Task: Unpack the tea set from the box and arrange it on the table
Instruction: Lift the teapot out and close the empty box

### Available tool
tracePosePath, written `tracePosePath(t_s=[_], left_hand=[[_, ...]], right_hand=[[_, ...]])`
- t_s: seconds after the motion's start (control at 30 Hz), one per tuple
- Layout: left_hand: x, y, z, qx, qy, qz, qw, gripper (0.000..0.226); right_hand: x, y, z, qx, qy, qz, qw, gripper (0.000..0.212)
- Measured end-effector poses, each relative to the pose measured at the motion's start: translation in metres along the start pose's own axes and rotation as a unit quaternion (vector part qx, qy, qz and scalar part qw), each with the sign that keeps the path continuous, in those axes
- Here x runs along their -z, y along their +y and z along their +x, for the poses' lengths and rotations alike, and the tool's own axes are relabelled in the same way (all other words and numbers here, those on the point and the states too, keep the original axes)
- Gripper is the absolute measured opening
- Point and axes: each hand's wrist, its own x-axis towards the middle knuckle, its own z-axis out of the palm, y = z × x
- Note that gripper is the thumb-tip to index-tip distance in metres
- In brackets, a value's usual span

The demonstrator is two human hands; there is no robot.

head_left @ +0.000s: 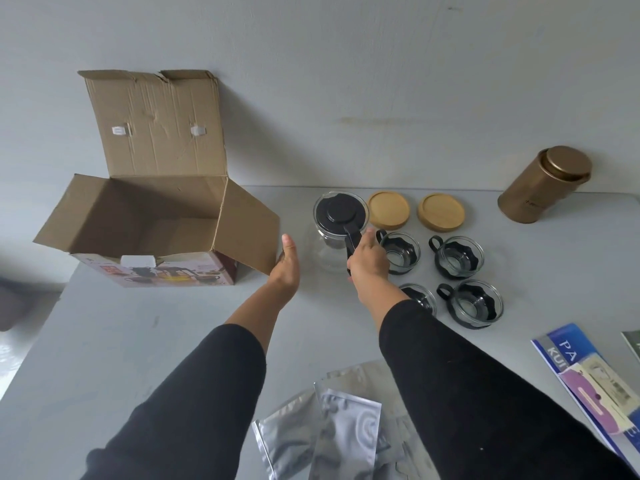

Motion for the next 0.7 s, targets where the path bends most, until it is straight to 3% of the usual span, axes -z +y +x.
tracePosePath(t_s=[0.23, 0.4, 0.5, 0.6, 0.7], left_hand=[[0.015, 0.006, -0.009, -0.002, 0.008, 0.177, 0.984, 0.073], [0.032, 0.022, -0.015, -0.059, 0.037, 0.198, 0.978, 0.065], [0.051, 0.032, -0.012, -0.11, 0.063, 0.182, 0.975, 0.058], [0.08, 0.045, -0.006, -0.176, 0.124, 0.153, 0.965, 0.043], [0.124, 0.056, -0.008, -0.237, 0.223, 0.143, 0.935, 0.031]], right_hand=[[0.014, -0.005, -0.007, 0.028, 0.059, -0.076, 0.995, 0.051], [0.014, -0.015, -0.027, 0.046, 0.168, -0.087, 0.981, 0.044], [0.005, -0.028, -0.047, 0.103, 0.227, -0.078, 0.965, 0.037], [-0.018, -0.039, -0.073, 0.175, 0.195, -0.063, 0.963, 0.044], [-0.055, -0.044, -0.09, 0.141, 0.105, -0.051, 0.983, 0.041]])
